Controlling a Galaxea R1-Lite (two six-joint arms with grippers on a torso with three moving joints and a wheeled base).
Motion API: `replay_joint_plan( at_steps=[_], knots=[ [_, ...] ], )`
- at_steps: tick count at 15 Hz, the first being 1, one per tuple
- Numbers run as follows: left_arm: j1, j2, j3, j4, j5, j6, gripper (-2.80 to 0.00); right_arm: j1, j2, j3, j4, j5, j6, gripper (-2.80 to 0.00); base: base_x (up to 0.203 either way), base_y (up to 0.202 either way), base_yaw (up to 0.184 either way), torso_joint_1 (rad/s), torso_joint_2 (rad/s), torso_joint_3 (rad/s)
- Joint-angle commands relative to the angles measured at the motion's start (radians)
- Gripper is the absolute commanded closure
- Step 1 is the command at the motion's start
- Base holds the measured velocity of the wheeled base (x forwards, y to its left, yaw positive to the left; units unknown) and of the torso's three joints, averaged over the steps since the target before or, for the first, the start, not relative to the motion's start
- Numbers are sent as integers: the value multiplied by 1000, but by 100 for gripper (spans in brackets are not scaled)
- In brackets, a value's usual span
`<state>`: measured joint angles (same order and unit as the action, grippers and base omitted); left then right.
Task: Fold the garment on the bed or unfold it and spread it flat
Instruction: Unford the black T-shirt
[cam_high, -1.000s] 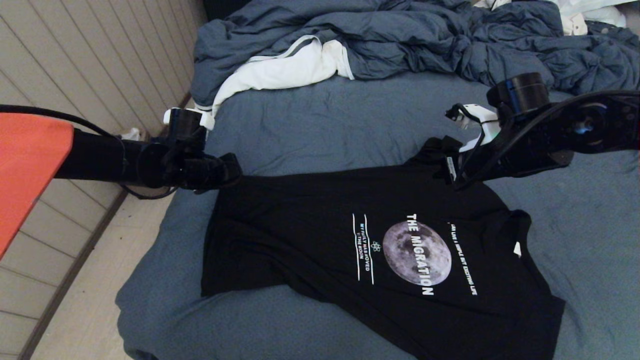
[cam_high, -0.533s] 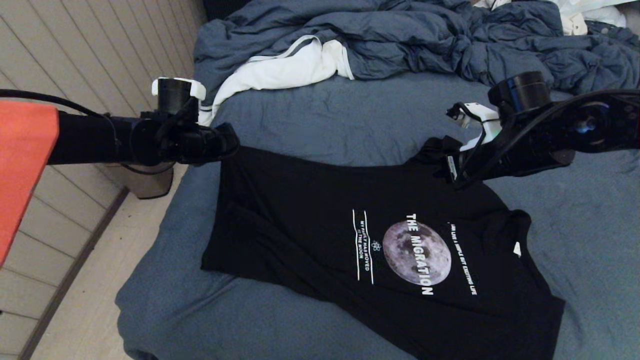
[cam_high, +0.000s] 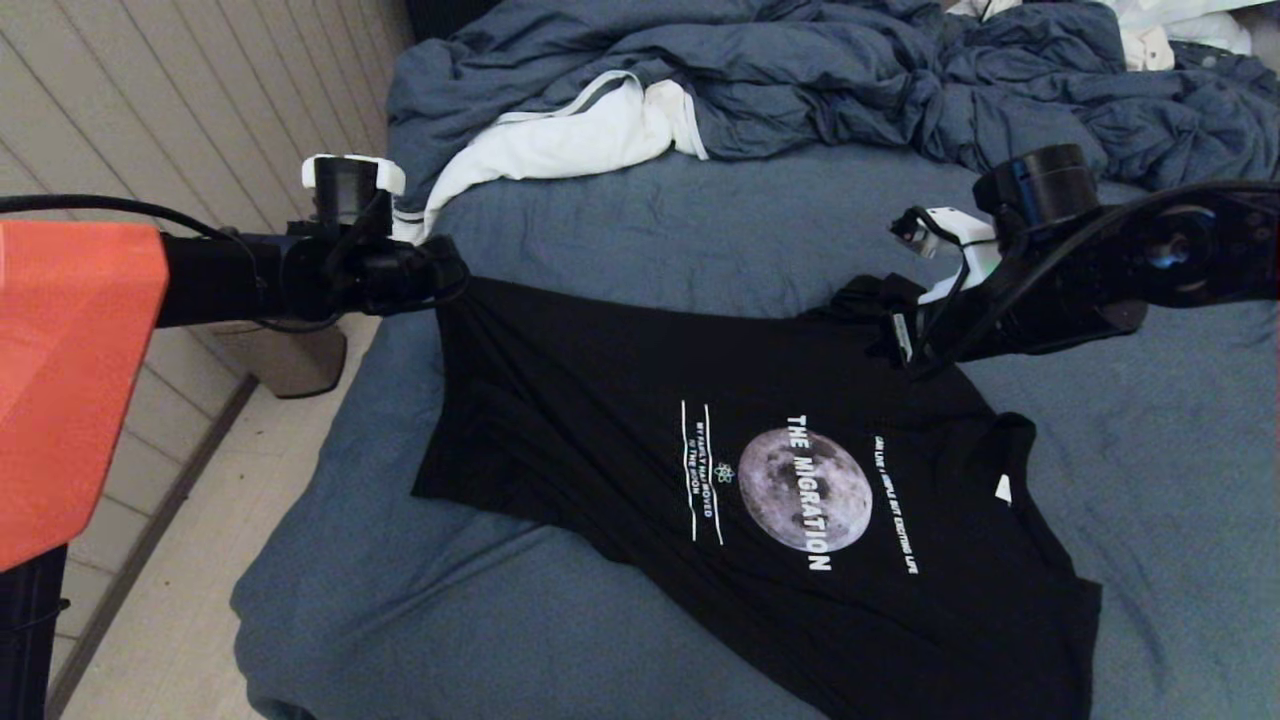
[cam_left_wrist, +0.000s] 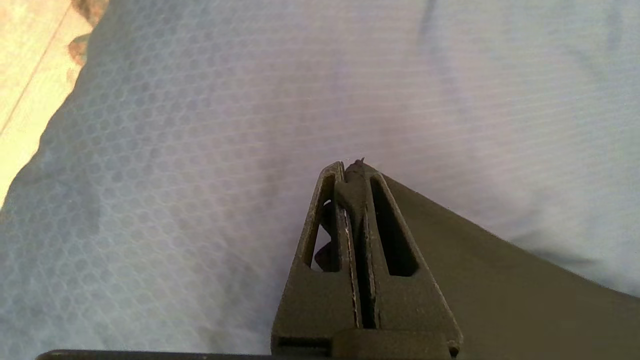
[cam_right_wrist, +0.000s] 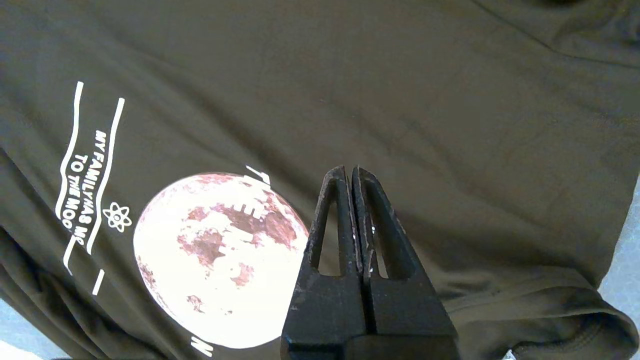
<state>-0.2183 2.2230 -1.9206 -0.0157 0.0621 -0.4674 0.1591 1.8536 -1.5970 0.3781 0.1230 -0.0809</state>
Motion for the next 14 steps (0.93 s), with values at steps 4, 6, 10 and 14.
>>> replay_joint_plan(
  at_steps=[4, 6, 10, 14],
  knots=[
    [0, 26, -5, 9, -1, 13, 0, 0, 2, 2, 2, 0, -2, 0, 0, 0, 0, 0, 0, 0],
    [0, 30, -7, 29, 22, 15, 0, 0, 1, 2, 2, 0, -2, 0, 0, 0, 0, 0, 0, 0],
    [0, 9, -8, 40, 35, 15, -280, 2, -1, 3, 2, 0, -2, 0, 0, 0, 0, 0, 0, 0],
    [-1, -32, 38, 47, 41, 2, -280, 0, -4, 3, 2, 0, -2, 0, 0, 0, 0, 0, 0, 0]
  ],
)
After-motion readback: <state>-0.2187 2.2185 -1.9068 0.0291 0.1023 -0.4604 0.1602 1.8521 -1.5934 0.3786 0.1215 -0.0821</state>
